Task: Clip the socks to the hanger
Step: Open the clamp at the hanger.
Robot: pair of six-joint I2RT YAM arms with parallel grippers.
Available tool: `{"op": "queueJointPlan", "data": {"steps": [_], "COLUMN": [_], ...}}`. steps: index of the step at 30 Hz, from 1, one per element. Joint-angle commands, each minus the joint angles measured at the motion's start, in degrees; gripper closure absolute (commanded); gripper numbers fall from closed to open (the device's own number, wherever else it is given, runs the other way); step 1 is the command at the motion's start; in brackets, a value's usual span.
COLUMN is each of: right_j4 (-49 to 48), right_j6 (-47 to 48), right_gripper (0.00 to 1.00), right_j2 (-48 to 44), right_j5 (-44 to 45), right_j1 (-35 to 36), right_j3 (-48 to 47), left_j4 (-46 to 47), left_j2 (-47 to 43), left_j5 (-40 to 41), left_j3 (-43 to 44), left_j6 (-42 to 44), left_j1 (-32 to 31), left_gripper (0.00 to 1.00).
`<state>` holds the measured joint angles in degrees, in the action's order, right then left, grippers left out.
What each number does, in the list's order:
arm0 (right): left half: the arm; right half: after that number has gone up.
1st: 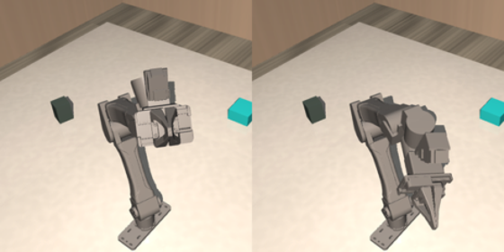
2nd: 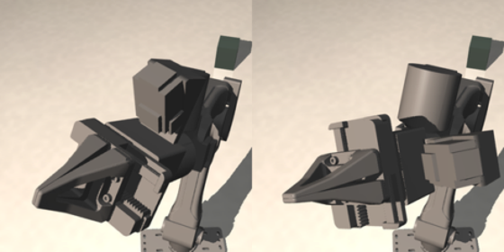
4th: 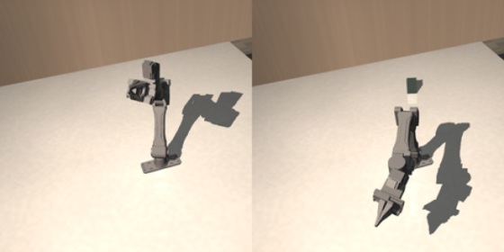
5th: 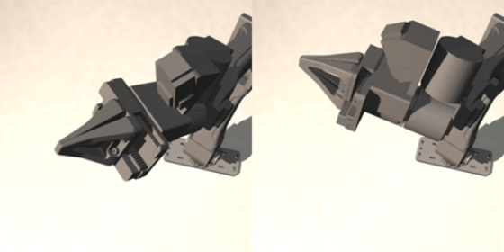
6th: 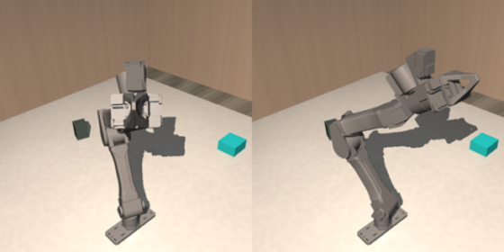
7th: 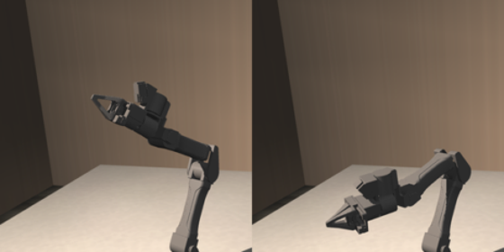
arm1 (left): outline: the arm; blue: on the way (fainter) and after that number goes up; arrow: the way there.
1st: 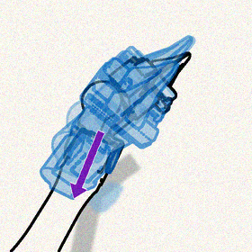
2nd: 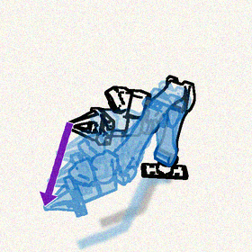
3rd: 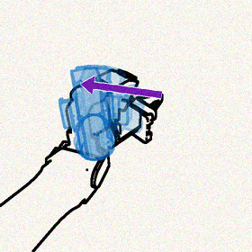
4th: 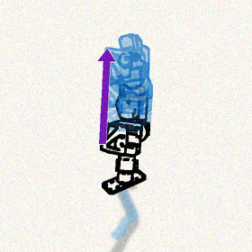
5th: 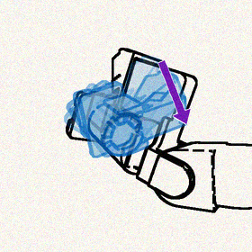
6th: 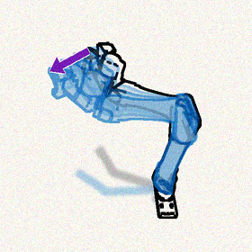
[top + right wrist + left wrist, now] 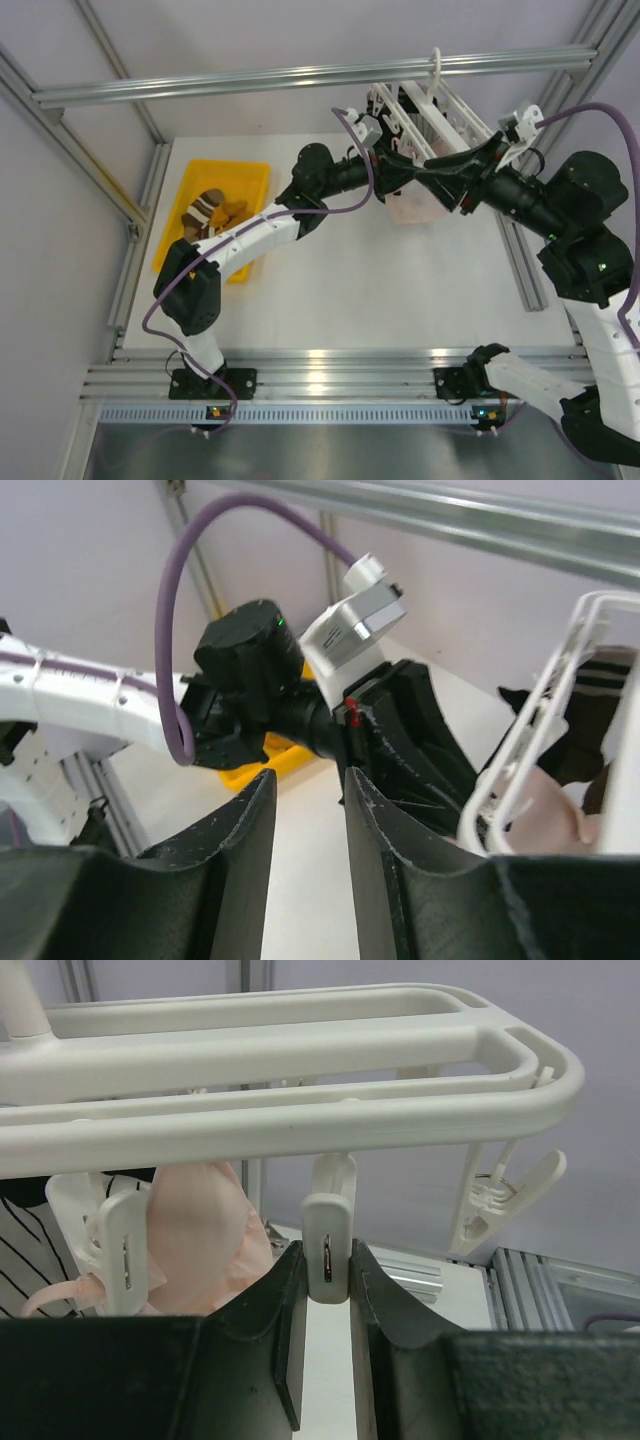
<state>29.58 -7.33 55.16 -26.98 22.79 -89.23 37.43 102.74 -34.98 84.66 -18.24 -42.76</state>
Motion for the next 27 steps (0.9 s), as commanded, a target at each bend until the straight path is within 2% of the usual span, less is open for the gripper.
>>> {"op": "queueJointPlan", "data": {"steps": [1, 7, 10, 13, 18, 22, 27], "right_j4": [-1.2, -2.1, -3.1, -3.4, -3.7, -4.8, -8.8], "right_j6": [1.4, 0.7, -0.7, -2.0, -5.4, -11.0, -14.0], "right_gripper": [0.67, 0.70, 0.62, 0.58, 0.56, 0.43, 0.37], "right_j2": [0.5, -2.4, -4.5, -6.5, -8.5, -9.1, -8.3], "right_j5": [1.1, 9.6, 17.5, 22.7, 24.8, 24.6, 21.0], "right_j1": [5.0, 6.6, 6.5, 6.0, 3.0, 1.0, 0.3], "right_j3": [2.0, 10.0, 13.0, 14.0, 13.8, 15.7, 17.0], "left_j4": [-6.9, -14.4, -16.1, -16.8, -17.6, -17.8, -19.8], "left_j2": [-5.4, -8.2, -9.0, -9.7, -9.9, -9.7, -9.8], "left_j5": [0.8, 4.0, 4.6, 4.2, 5.1, 5.0, 5.3], "left_j3": [2.2, 3.1, 3.1, 2.2, 1.6, 1.9, 2.9], "left_j6": [5.0, 11.3, 14.0, 16.1, 17.6, 17.8, 20.3], "left_j1": [-1.2, -3.6, -5.1, -6.0, -6.2, -6.3, -6.8], "left_gripper": [1.00, 1.00, 1.00, 1.00, 1.00, 1.00, 1.00]}}
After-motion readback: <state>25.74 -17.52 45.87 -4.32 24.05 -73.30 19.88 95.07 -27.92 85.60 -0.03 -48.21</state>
